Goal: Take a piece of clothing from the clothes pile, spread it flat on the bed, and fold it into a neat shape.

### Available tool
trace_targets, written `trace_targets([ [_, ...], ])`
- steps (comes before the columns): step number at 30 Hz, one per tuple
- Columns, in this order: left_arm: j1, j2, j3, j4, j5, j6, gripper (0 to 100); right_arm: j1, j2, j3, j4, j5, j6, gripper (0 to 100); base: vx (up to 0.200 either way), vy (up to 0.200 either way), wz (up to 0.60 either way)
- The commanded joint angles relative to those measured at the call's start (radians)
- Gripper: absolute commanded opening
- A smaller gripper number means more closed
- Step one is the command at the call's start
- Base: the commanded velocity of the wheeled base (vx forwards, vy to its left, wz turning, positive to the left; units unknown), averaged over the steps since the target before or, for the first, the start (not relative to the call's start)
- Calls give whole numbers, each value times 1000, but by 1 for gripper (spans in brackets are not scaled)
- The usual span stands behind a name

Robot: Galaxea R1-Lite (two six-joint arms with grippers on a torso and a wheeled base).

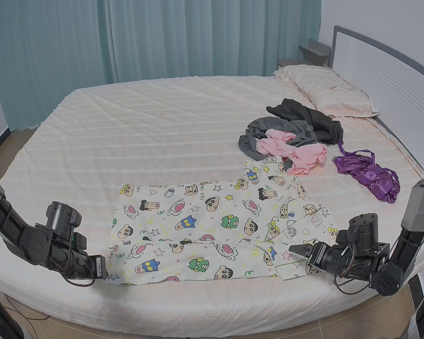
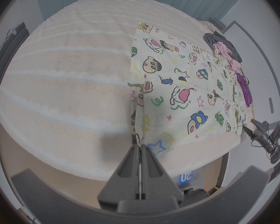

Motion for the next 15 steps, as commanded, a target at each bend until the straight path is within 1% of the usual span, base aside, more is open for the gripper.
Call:
trace_targets([
  [1,0,-19,25,0,9,12,0,1,8,2,-5,0,-2,100,0,0,0],
  [11,-1,-17,63,-2,10,19,0,1,7,1,-5,0,0,100,0,0,0],
  [12,0,-16,63,-2,10,19,100,1,8,1,-5,0,0,100,0,0,0],
  [15,0,-13,60,-3,10,19,100,1,8,1,-5,0,0,100,0,0,0],
])
